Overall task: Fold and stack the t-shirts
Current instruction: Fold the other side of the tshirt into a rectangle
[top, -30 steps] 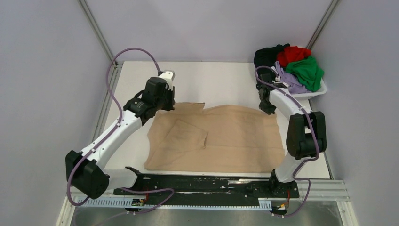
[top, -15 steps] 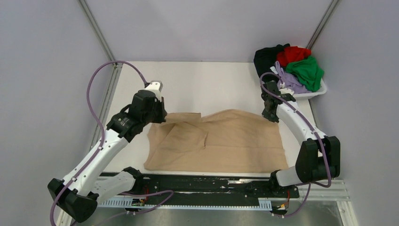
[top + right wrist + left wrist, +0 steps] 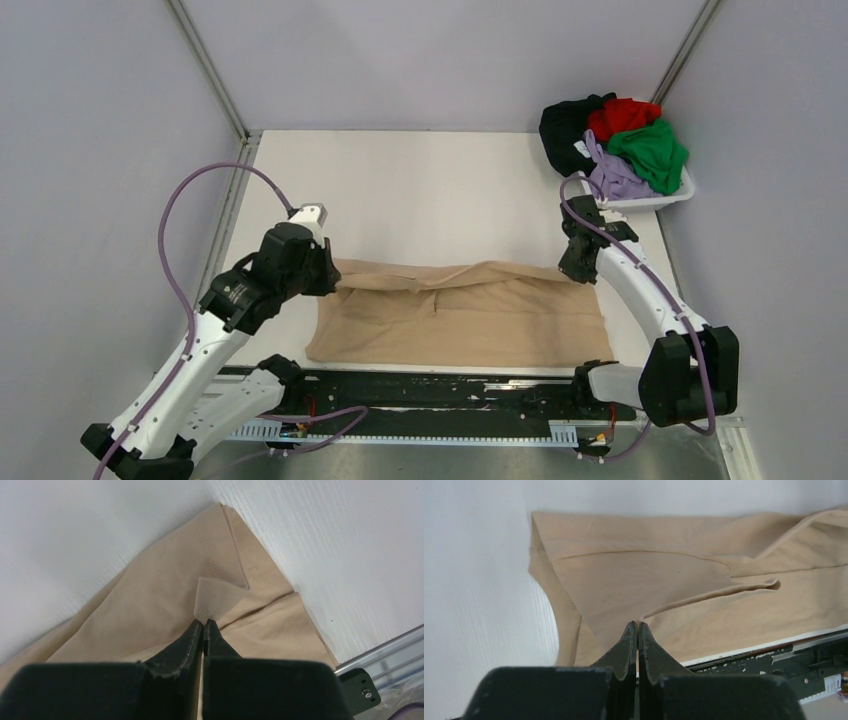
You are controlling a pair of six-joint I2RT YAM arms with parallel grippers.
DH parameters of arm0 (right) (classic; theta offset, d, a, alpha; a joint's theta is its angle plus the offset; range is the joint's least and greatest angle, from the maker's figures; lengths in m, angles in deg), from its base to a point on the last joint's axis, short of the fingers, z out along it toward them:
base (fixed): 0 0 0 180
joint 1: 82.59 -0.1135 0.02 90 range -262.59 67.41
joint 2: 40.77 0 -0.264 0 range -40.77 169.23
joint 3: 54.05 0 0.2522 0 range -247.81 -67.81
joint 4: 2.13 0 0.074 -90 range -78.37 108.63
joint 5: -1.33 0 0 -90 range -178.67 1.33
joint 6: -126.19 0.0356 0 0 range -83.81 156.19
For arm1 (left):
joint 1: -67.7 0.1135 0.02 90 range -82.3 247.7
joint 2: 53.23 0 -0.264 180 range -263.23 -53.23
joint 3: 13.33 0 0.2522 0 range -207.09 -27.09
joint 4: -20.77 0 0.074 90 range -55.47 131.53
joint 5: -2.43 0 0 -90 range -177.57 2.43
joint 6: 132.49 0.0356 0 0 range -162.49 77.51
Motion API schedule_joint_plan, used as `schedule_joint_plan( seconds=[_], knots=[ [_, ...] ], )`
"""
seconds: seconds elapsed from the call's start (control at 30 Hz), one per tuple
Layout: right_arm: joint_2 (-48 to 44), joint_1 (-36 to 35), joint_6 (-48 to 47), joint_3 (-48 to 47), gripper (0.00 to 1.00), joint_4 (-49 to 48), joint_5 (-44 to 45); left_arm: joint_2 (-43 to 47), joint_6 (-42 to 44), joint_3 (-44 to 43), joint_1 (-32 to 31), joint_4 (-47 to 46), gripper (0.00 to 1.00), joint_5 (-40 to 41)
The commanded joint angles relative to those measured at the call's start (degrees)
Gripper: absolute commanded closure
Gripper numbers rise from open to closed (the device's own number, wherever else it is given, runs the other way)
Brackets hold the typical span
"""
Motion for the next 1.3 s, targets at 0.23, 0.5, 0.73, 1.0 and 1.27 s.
schedule_joint_plan(
  seconds=[0.23,0.5,0.73,1.0,1.27],
  knots=[
    [-3.22,-0.27,3.14,2.48,0.93,4.28,-1.2,1.31,-3.25,1.04,-0.27,5.28,1.0,0.01],
    [0.68,0.57,8.23,2.36,0.91,5.69,5.91,0.41,-5.28,1.07,-0.29,7.89,1.0,1.56],
    [5.38,1.25,9.15,0.09,0.9,6.73,9.87,0.29,-6.62,1.56,-0.45,8.82,1.0,1.83],
    [5.82,1.26,8.07,1.38,0.87,5.45,7.27,-0.92,-9.07,2.31,-1.82,9.68,1.0,1.16],
    [2.35,1.28,7.52,5.79,0.74,4.71,1.7,-3.12,-14.09,5.29,-5.67,11.41,0.99,-2.08]
  ],
)
